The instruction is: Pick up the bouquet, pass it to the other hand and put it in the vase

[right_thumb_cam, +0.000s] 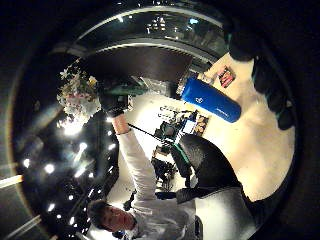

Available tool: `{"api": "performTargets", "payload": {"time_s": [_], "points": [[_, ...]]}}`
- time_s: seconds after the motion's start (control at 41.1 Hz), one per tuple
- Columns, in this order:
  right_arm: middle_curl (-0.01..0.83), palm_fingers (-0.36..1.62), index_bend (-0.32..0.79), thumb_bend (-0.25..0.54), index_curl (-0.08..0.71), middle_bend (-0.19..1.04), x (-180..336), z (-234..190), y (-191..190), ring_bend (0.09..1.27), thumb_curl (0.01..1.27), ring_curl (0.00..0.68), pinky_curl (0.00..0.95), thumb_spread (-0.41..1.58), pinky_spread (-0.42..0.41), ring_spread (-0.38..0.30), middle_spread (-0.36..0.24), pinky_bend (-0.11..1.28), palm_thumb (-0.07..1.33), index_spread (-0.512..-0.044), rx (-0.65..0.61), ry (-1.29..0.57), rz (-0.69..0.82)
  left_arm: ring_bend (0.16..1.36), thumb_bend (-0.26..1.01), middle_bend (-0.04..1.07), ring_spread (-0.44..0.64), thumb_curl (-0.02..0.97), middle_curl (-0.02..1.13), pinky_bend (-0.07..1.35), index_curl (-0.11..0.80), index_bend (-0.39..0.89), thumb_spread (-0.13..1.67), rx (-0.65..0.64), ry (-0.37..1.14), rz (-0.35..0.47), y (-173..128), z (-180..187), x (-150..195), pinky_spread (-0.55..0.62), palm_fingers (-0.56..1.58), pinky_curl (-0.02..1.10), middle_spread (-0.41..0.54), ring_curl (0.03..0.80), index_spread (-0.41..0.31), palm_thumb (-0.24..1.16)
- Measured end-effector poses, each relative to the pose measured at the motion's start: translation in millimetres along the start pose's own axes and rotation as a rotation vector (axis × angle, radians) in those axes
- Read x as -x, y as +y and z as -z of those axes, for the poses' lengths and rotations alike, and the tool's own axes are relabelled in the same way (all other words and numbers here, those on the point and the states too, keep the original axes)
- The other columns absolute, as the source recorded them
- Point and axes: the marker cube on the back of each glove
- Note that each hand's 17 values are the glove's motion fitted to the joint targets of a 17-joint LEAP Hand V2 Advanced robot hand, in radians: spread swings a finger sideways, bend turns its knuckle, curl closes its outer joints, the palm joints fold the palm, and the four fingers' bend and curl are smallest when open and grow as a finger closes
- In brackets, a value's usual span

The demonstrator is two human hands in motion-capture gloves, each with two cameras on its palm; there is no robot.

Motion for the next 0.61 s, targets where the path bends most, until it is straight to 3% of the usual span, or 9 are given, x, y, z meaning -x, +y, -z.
{"api": "performTargets", "payload": {"time_s": [0.049, 0.122, 0.243, 0.438, 0.608], "points": [[0.458, 0.95, 0.02, -0.030, 0.189, 0.35, -1.4, 3.1, -2.1, 0.67, 0.40, 0.438, 0.411, 0.96, -0.251, -0.178, -0.112, 0.73, 0.62, -0.276, -0.005, 0.009, -0.012, 0.82, -0.03, 0.69, -0.34, 0.703, 0.57, 0.65, 0.562, 0.31, 0.54, -0.013, -0.004, 0.007, -3.9, 0.5, 4.6, -0.37, 1.31, 0.50, -0.282, 0.493, -0.237, 0.89], [0.456, 0.90, 0.02, -0.030, 0.183, 0.32, -1.8, 5.5, -1.5, 0.66, 0.39, 0.448, 0.425, 0.97, -0.227, -0.175, -0.105, 0.75, 0.61, -0.290, 0.019, -0.006, -0.082, 0.81, -0.03, 0.69, -0.34, 0.699, 0.58, 0.64, 0.565, 0.30, 0.56, -0.030, -0.006, 0.026, -7.5, 0.1, 9.7, -0.37, 1.31, 0.50, -0.282, 0.494, -0.236, 0.89], [0.432, 0.75, 0.05, -0.030, 0.166, 0.26, -6.8, 8.1, -6.1, 0.63, 0.38, 0.431, 0.405, 0.98, -0.144, -0.173, -0.097, 0.70, 0.61, -0.314, 0.022, 0.004, -0.077, 0.81, -0.03, 0.68, -0.34, 0.692, 0.58, 0.64, 0.568, 0.30, 0.57, -0.028, 0.001, 0.049, -12.6, -3.8, 20.6, -0.37, 1.32, 0.50, -0.282, 0.494, -0.235, 0.89], [0.420, 0.75, 0.06, -0.028, 0.145, 0.25, -8.4, 4.7, -11.1, 0.61, 0.37, 0.406, 0.373, 0.99, -0.085, -0.164, -0.087, 0.67, 0.60, -0.326, -0.032, 0.057, 0.036, 0.81, -0.03, 0.68, -0.34, 0.684, 0.58, 0.64, 0.574, 0.29, 0.58, -0.022, -0.025, 0.076, -20.5, -8.8, 39.2, -0.37, 1.32, 0.50, -0.283, 0.495, -0.237, 0.89], [0.417, 0.74, 0.06, -0.027, 0.135, 0.24, 4.8, 2.6, 0.2, 0.61, 0.36, 0.403, 0.364, 0.99, -0.060, -0.162, -0.083, 0.65, 0.61, -0.331, 0.007, 0.087, 0.037, 0.80, -0.03, 0.68, -0.34, 0.679, 0.59, 0.64, 0.578, 0.28, 0.59, -0.043, -0.044, 0.105, -25.4, -7.8, 53.4, -0.36, 1.32, 0.50, -0.284, 0.496, -0.237, 0.89]]}}
